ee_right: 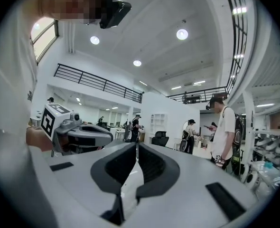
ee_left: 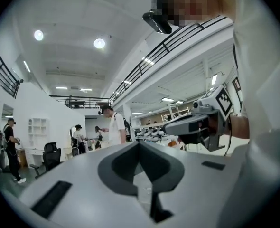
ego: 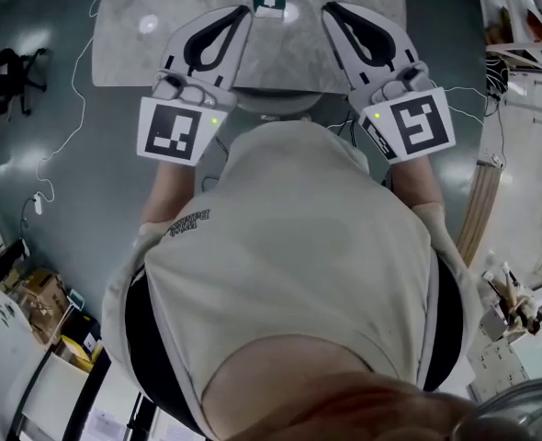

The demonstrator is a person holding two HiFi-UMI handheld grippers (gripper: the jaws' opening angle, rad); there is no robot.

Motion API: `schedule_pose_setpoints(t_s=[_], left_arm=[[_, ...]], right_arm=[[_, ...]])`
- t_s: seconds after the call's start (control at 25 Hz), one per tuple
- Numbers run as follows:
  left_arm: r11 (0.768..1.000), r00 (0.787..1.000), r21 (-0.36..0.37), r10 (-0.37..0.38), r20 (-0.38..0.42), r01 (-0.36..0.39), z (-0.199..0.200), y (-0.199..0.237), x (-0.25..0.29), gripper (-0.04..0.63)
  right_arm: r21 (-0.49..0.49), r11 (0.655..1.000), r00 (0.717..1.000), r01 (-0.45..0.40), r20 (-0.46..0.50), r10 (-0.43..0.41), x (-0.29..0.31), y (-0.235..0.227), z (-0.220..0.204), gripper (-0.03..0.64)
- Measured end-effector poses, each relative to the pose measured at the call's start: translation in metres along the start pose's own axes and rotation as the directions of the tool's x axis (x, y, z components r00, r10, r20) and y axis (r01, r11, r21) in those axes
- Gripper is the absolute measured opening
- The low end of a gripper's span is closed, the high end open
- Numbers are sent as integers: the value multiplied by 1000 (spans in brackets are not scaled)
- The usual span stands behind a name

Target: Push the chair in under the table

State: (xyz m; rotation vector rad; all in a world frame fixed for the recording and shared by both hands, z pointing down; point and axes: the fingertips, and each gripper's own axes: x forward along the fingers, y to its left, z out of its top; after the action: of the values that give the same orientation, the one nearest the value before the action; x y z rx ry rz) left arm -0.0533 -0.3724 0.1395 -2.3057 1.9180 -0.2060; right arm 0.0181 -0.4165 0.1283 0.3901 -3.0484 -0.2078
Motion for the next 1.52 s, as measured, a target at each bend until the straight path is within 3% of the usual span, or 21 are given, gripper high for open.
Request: schedule_pose_setpoints(t_s=[0.28,0.6,1.52], left_arm=[[1000,998,8,6,69,-6,20,1,-15,9],[999,997,38,8,77,-11,21,3,-20,9],[1000,997,14,2,72,-3,13,9,-13,10]], right_arm=[[30,998,994,50,96,-53,-6,4,25,25],[42,998,996,50,77,-53,-1,13,15,16],[19,997,997,68,44,-69,3,7,14,9]])
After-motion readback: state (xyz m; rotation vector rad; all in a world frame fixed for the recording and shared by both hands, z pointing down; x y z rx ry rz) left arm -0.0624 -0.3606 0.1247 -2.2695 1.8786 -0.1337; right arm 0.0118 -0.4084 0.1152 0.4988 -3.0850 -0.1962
